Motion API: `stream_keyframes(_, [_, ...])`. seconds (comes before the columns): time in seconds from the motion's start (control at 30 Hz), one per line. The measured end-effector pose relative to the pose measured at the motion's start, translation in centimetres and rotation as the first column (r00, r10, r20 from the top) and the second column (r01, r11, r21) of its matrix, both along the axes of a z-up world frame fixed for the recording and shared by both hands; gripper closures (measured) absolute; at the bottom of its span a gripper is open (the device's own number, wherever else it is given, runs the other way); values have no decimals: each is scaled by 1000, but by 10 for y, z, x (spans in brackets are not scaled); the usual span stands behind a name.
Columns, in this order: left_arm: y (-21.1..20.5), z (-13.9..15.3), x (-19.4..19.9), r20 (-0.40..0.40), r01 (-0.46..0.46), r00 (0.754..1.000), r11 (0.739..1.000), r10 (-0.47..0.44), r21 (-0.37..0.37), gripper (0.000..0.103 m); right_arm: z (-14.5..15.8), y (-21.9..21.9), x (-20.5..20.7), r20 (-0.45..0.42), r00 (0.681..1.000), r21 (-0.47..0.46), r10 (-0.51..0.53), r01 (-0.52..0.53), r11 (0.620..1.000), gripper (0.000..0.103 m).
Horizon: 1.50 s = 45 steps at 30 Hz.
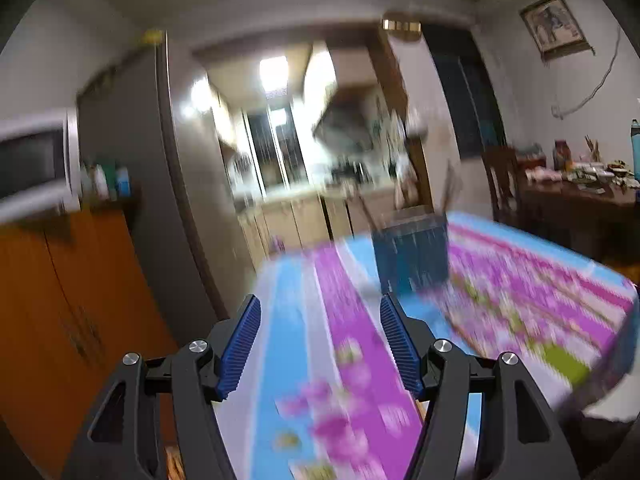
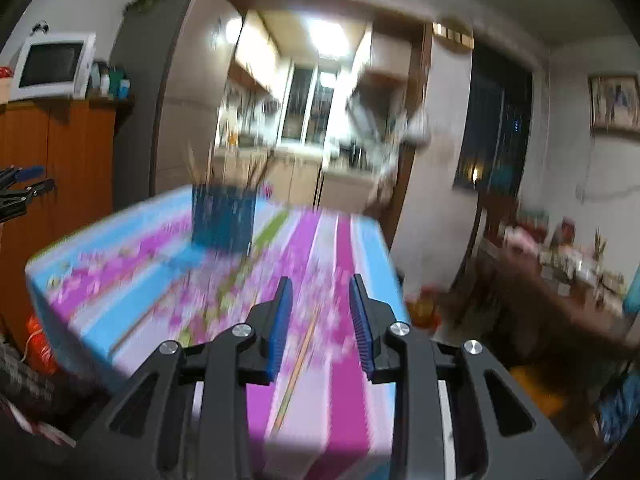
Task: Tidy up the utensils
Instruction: 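Move both open tools back over the remaining chopsticks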
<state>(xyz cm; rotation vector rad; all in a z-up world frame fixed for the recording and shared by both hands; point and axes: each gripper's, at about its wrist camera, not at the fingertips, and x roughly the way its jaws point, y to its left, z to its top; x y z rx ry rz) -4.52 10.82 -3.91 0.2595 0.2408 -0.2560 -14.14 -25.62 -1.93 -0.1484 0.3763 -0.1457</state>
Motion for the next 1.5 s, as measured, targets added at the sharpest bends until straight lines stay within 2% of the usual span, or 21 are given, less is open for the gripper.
stream_keyframes(0.13, [-1,-51,-16,-136,10,991,1000,-7,22,42,-55,12,-6,-112,994,94,4,6,996,75])
stream_keyframes(0.2, [-6,-71,-22,-216,45,975,999,-46,-8,48,-75,20,-10,-143,990,126,12,6,992,75])
stream_keyframes(0.27, [-16,-85,-33,-239,64,969,998,-64,-8,49,-91,32,-7,-163,986,128,20,1,992,75])
stream_keyframes(0.33, [-27,-98,-41,-241,81,968,997,-78,3,55,-105,45,-5,-175,984,115,33,-12,993,75])
stream_keyframes(0.47, [-49,-111,-48,-232,104,969,994,-90,45,56,-116,63,-2,-174,984,36,45,-40,999,75])
stream_keyframes(0.63, [-47,-116,-32,-238,23,971,1000,-19,13,56,-125,67,1,-173,984,45,50,-43,998,75])
stream_keyframes(1.0, [-55,-127,-23,-231,39,972,999,-35,13,56,-134,68,22,-151,988,61,26,-17,998,76])
stream_keyframes(1.13, [-57,-131,-22,-235,42,971,999,-37,16,56,-137,63,24,-142,990,86,16,-4,996,85])
stream_keyframes(1.5, [-56,-136,-24,-227,76,971,997,-78,-19,71,-139,66,25,-119,993,90,2,9,996,92])
